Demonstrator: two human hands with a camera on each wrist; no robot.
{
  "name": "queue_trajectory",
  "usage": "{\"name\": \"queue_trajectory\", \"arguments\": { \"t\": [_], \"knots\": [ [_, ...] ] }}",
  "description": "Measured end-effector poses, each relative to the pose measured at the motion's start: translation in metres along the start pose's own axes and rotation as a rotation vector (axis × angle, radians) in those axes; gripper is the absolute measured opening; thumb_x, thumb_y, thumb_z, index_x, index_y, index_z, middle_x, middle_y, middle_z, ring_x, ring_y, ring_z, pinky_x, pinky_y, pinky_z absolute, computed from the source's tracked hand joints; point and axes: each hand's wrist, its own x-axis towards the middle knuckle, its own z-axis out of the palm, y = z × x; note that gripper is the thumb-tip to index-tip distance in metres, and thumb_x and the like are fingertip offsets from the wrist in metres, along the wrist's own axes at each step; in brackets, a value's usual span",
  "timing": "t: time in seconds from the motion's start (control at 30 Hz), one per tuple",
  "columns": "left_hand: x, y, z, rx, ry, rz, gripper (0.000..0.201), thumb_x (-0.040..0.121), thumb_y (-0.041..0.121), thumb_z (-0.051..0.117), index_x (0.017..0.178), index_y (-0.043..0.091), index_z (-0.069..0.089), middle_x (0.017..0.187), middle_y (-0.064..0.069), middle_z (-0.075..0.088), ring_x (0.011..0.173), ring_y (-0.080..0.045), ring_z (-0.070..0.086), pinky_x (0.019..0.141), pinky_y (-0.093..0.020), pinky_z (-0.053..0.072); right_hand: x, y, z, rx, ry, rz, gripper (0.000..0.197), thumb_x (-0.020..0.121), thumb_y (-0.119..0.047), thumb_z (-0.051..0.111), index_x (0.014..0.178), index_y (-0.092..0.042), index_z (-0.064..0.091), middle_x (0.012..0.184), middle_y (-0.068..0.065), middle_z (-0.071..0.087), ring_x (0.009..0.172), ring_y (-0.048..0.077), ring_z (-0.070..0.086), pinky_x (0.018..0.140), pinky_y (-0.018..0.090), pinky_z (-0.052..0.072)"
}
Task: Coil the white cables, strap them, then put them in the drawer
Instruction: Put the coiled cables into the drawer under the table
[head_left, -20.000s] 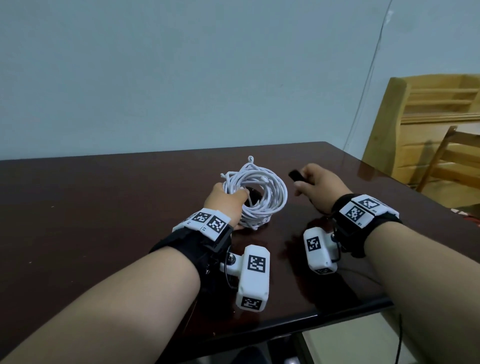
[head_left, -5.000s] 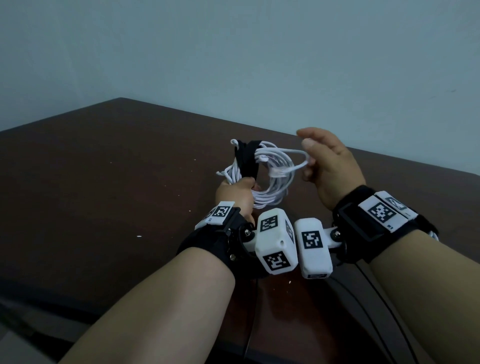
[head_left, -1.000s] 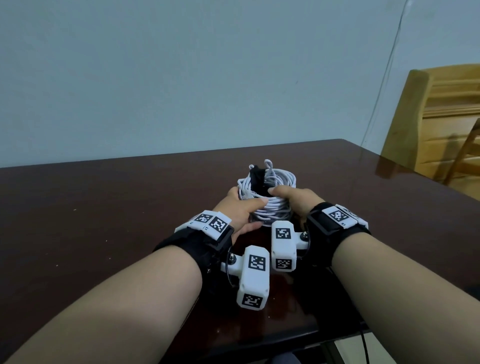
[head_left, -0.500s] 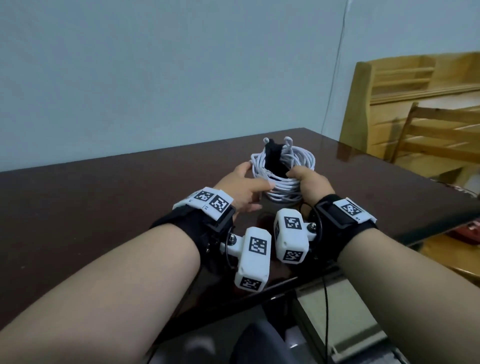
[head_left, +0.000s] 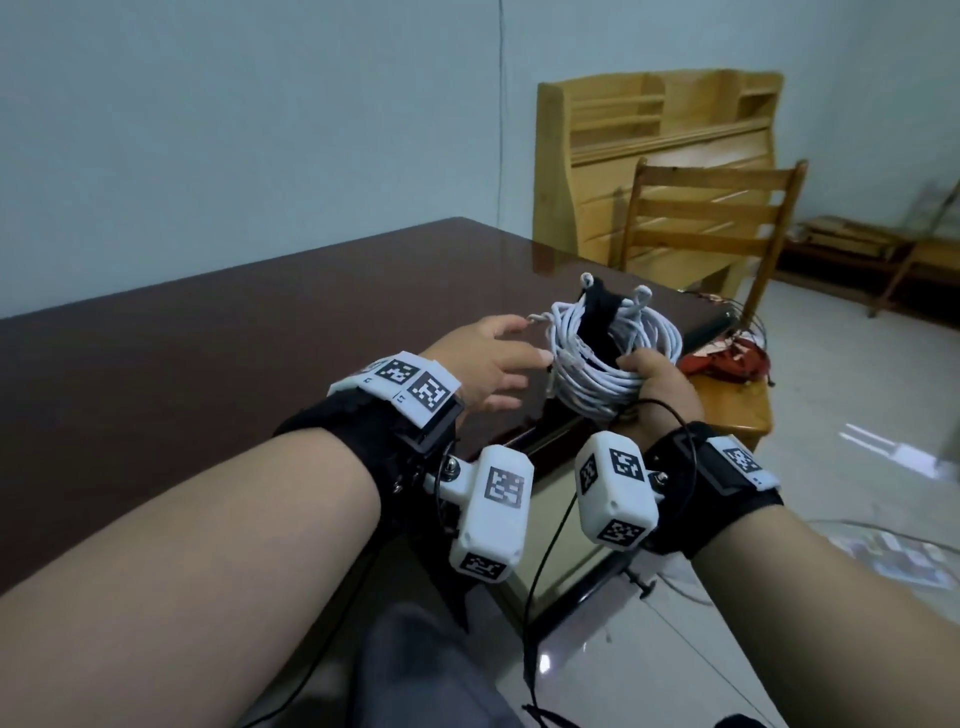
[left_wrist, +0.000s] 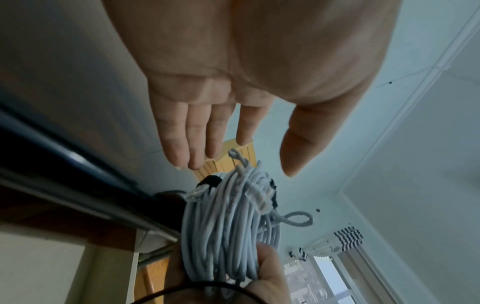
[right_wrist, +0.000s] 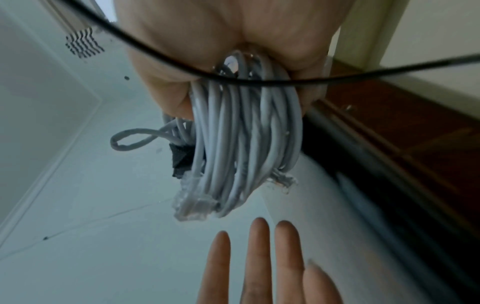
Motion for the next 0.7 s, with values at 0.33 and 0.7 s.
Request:
{"name": "queue_trajectory", "arguments": {
  "t": [0.33, 0.7],
  "knots": [
    [0.009, -0.022, 0.037, 0.084, -0.113, -0.085, 0.057, 0.092, 0.012, 0.057, 0.144, 0.014, 0.033, 0.135, -0.016, 0.050, 0.124, -0.031, 0.051, 0.094, -0.036, 0.046, -0.005, 0.039, -0.060, 0.323, -0.056, -0.093, 0.027, 0.075, -0.010, 0.051, 0.098, 0.000, 0.060, 0.098, 0.022, 0.061, 0.087, 0.034, 0.064, 0.095, 0.052, 0.047],
    [0.010, -0.030, 0.049, 0.162, -0.121, -0.110, 0.035, 0.092, 0.016, 0.058, 0.126, 0.014, 0.050, 0.121, -0.012, 0.061, 0.113, -0.026, 0.058, 0.088, -0.032, 0.050, 0.017, 0.083, -0.105, 0.188, 0.211, 0.085, 0.016, 0.069, -0.015, 0.055, 0.083, -0.007, 0.057, 0.066, 0.012, 0.055, 0.055, 0.025, 0.049, 0.049, 0.022, 0.042]
  ]
}}
